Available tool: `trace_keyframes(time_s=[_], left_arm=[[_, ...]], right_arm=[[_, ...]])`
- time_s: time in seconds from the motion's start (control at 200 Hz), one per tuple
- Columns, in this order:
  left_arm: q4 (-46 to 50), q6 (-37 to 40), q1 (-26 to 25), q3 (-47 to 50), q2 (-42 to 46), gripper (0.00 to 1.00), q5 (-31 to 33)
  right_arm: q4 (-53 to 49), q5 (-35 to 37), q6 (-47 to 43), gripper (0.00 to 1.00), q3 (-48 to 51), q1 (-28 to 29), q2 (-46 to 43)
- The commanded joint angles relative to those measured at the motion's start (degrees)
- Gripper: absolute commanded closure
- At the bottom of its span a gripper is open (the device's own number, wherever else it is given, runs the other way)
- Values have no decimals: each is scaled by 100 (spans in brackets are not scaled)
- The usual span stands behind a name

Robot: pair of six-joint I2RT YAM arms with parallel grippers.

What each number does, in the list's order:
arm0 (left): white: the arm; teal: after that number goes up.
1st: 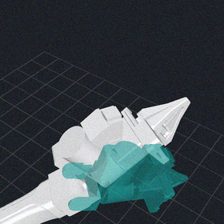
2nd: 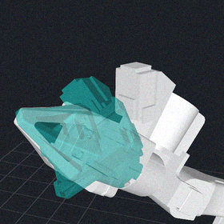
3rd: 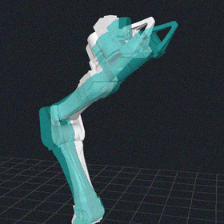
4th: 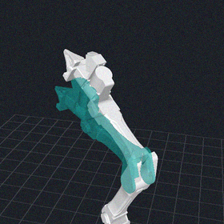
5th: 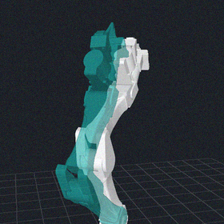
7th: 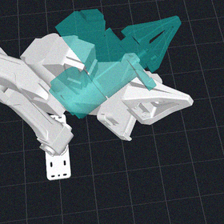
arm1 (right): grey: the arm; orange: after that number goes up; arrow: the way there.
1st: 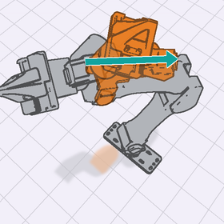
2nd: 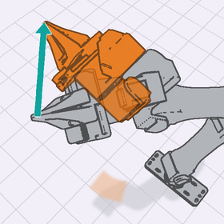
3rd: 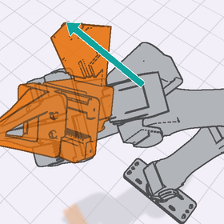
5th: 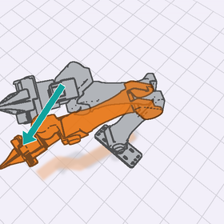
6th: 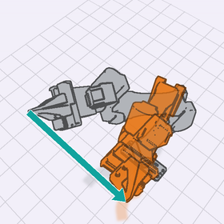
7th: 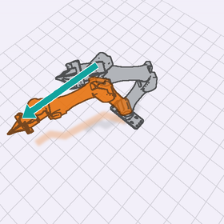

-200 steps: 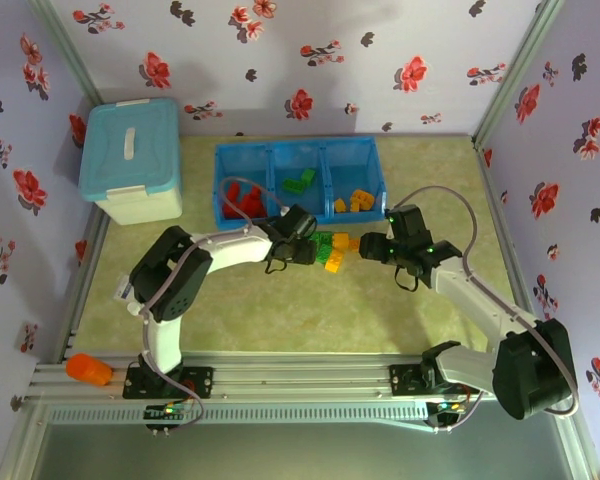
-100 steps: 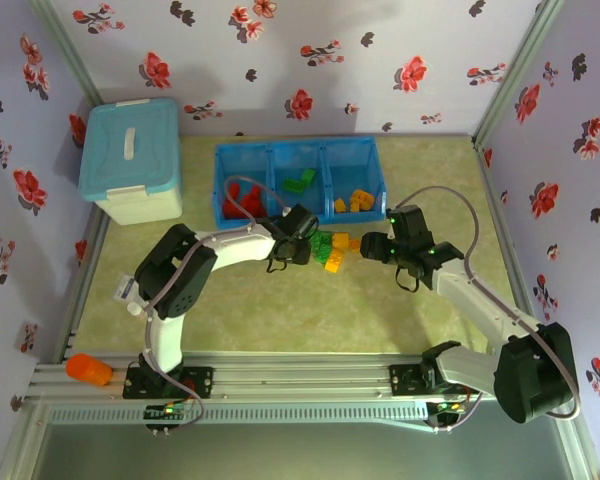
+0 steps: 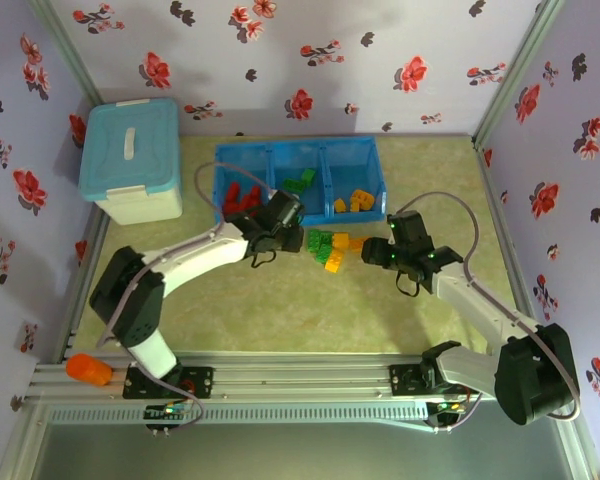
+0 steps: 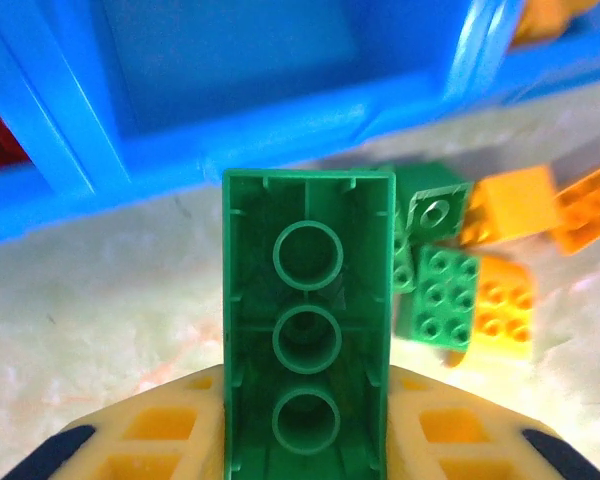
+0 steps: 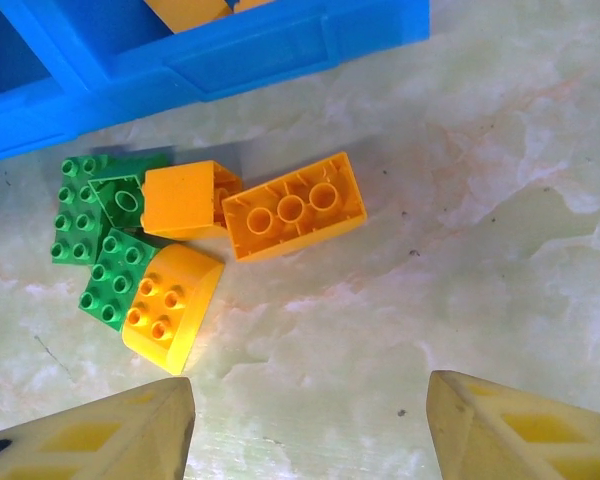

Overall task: Sort the legos into containers by color
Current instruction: Place the lego in the container, then pick up the lego from the center of the table.

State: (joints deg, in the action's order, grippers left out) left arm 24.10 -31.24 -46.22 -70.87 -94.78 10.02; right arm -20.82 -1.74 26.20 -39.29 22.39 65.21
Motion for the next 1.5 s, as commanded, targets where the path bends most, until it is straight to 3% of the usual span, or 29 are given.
trace_keyframes(time_s=[0.0, 0.43, 0.51, 0.58, 0.655, 0.825, 1.1, 1.25, 1.495], left_arm=[[254, 295, 253, -405, -33, 76, 126], [610, 821, 990, -1930, -1142, 71, -356], [685, 926, 1073, -2254, -1346, 59, -352], [910, 945, 1097, -2586, -1466, 38, -352], [1043, 922, 1031, -2711, -1379, 27, -361], [568, 833, 773, -1859, -697, 23, -327], [-211, 412, 636, 67, 718, 27, -308], [-475, 314, 541, 1003, 1435, 28, -308], [-696, 32, 412, 2389, 2564, 29, -222]], right_arm=[[68, -52, 180, 38, 93, 20, -182], [-254, -190, 245, 38, 349, 35, -824], [-256, -239, 293, 38, 376, 35, -850], [-268, -265, 315, 38, 385, 52, -880], [-287, -257, 320, 38, 401, 62, -914], [-353, -105, 281, 39, 384, 114, -810], [-132, -115, 268, 36, 228, 339, -366], [-94, 16, 159, 35, -124, 424, 236], [-534, 937, -145, 35, -1111, 325, 1531]])
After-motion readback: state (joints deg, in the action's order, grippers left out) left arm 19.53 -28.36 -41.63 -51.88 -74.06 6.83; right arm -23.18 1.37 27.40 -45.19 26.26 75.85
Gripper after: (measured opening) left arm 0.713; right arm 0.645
